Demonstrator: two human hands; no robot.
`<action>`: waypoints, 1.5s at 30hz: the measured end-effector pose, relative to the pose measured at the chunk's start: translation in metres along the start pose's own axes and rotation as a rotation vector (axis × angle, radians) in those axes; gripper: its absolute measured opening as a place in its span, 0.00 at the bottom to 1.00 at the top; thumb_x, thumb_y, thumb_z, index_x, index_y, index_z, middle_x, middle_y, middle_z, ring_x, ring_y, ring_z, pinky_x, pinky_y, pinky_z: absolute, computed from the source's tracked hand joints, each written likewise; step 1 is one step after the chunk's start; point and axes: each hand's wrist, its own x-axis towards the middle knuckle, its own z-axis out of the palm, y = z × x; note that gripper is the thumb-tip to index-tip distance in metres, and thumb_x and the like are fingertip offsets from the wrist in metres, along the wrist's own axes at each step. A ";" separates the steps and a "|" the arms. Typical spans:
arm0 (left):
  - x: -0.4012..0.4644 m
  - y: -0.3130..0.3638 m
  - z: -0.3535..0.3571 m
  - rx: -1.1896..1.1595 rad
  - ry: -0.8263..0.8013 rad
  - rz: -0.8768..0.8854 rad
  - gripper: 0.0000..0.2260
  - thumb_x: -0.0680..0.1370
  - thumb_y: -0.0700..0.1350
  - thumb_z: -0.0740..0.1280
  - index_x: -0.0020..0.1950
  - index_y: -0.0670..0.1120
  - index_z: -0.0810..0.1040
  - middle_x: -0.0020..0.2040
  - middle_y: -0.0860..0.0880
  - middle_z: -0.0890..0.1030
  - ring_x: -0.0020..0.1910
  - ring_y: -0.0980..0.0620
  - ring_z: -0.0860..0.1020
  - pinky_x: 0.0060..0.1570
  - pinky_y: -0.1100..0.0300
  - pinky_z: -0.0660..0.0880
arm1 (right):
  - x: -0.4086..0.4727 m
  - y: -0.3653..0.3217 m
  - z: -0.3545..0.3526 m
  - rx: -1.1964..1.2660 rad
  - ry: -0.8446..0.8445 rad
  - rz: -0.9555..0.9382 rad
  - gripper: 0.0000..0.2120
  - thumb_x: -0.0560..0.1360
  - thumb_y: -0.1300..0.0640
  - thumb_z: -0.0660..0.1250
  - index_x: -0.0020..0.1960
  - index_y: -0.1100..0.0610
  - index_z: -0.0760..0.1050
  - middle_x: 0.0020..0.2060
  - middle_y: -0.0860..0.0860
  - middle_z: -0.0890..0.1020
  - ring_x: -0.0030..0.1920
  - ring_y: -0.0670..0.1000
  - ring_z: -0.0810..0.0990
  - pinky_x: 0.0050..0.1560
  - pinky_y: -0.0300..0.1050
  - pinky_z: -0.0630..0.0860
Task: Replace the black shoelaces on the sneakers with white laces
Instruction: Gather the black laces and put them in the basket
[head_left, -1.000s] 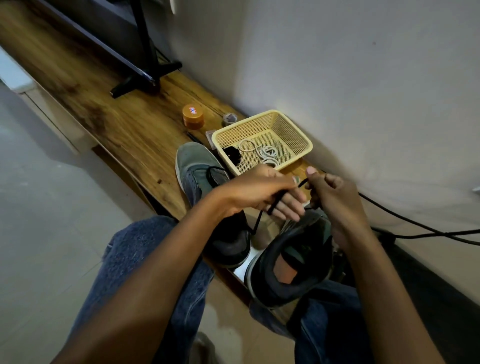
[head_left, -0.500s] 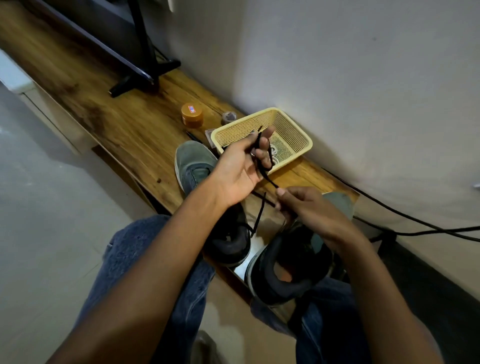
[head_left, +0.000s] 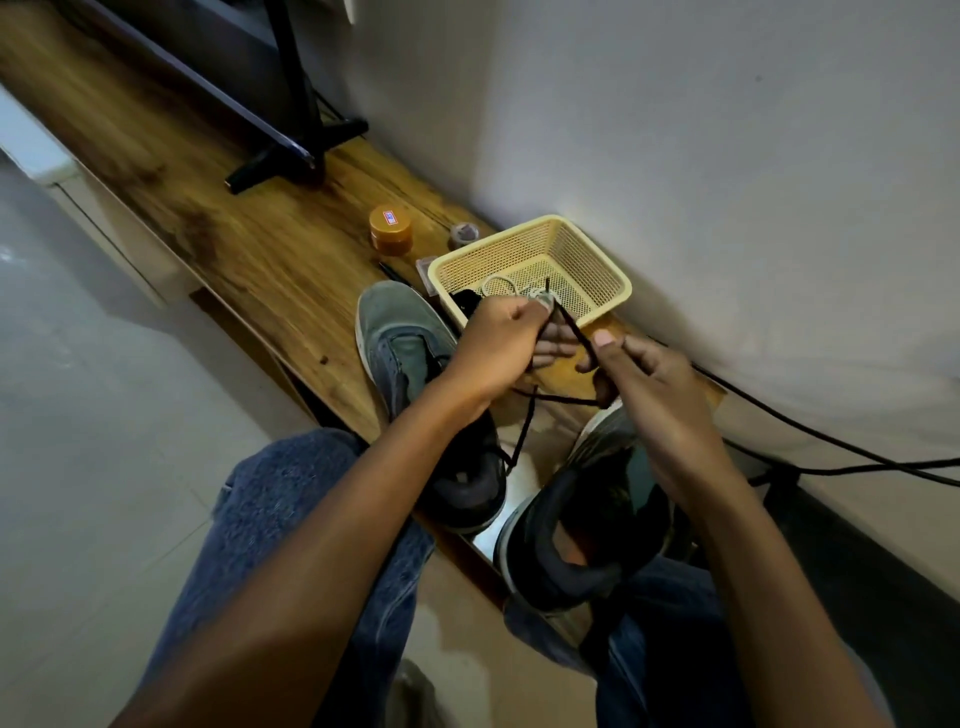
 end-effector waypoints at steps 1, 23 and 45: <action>0.001 0.002 0.000 -0.121 0.038 0.008 0.17 0.84 0.43 0.53 0.55 0.35 0.79 0.44 0.43 0.84 0.39 0.53 0.83 0.44 0.62 0.79 | -0.002 -0.001 0.001 0.003 -0.095 0.003 0.17 0.81 0.53 0.59 0.40 0.61 0.78 0.27 0.50 0.73 0.30 0.45 0.70 0.33 0.35 0.67; -0.002 -0.006 -0.007 0.379 -0.266 -0.012 0.15 0.84 0.41 0.56 0.52 0.34 0.79 0.44 0.41 0.84 0.41 0.47 0.83 0.41 0.61 0.78 | 0.003 0.002 -0.011 0.164 0.111 0.161 0.14 0.78 0.50 0.65 0.36 0.55 0.76 0.21 0.42 0.68 0.25 0.41 0.64 0.27 0.32 0.62; -0.009 0.005 -0.003 0.262 -0.343 -0.178 0.35 0.79 0.66 0.45 0.54 0.41 0.80 0.39 0.46 0.85 0.38 0.48 0.84 0.40 0.57 0.81 | 0.000 0.002 -0.002 0.076 0.144 0.095 0.15 0.80 0.52 0.62 0.40 0.60 0.76 0.23 0.43 0.73 0.26 0.41 0.69 0.31 0.35 0.67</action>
